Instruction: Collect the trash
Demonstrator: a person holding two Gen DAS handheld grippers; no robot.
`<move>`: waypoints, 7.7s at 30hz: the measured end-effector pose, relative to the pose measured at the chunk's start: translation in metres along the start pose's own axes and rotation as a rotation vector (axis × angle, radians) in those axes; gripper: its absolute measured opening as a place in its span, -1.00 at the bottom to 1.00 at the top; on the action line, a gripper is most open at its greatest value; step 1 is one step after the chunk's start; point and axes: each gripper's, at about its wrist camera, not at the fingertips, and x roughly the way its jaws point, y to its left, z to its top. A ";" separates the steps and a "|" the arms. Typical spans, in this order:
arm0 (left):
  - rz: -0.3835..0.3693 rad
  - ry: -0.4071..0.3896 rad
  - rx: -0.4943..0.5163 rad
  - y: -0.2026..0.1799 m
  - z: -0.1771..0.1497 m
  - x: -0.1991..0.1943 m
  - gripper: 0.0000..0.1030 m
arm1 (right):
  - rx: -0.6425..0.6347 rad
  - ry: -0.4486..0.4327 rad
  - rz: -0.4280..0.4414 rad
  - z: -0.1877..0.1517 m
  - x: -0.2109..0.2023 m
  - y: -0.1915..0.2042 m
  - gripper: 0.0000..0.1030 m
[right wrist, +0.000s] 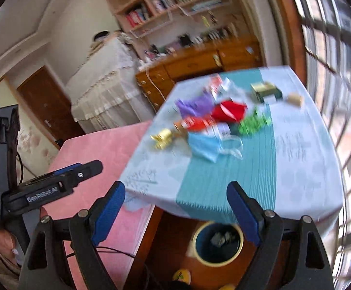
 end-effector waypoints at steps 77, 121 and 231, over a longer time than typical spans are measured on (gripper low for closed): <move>-0.146 0.345 0.020 0.075 0.083 0.213 -0.99 | -0.046 0.280 0.013 0.051 0.196 0.004 -0.88; -0.018 0.277 0.260 0.046 0.102 0.222 0.54 | 0.143 0.226 -0.006 0.040 0.178 -0.026 -0.88; -0.050 0.503 0.123 -0.001 -0.261 0.370 0.09 | 0.281 0.561 -0.133 -0.284 0.313 -0.162 -0.85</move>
